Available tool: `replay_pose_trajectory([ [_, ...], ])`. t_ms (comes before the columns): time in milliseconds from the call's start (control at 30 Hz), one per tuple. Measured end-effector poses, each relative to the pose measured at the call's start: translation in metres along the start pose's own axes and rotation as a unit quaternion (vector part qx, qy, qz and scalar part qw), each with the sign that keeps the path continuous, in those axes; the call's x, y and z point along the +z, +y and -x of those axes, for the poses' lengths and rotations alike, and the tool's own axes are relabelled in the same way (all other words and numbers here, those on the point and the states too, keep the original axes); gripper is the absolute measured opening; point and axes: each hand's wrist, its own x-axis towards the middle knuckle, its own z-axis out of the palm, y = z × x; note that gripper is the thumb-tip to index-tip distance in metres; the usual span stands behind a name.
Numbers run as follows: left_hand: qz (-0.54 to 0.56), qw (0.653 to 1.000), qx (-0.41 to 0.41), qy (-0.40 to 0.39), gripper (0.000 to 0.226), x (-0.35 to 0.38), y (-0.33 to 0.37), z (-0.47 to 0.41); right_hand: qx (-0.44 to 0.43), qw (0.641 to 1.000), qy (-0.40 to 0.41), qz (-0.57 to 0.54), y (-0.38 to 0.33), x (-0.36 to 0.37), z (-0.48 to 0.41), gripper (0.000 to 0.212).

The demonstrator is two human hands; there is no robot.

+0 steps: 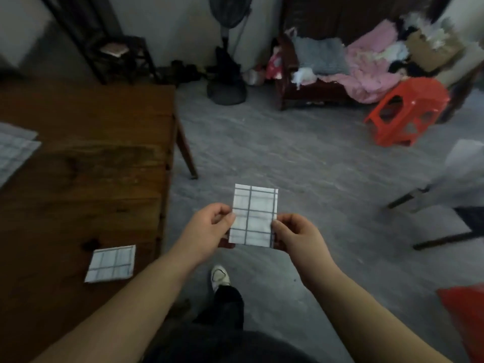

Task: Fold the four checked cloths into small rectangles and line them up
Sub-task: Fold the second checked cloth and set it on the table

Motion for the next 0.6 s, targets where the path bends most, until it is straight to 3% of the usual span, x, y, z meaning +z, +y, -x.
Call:
replay_pose_trajectory([
  [200, -0.026, 0.991, 0.012, 0.127, 0.012, -0.104, -0.004, -0.057, -0.036, 0.984, -0.126, 0.121, -0.054, 0.107, -0.1, 0.008],
  [367, 0.004, 0.973, -0.044, 0.224, 0.011, -0.185, -0.01, -0.081, -0.055, 0.954, -0.213, 0.202, -0.093, 0.21, -0.155, 0.009],
  [600, 0.069, 0.924, -0.181, 0.329, 0.012, -0.246, -0.05, -0.083, -0.095, 0.87, -0.338, 0.347, -0.102, 0.325, -0.199, 0.006],
])
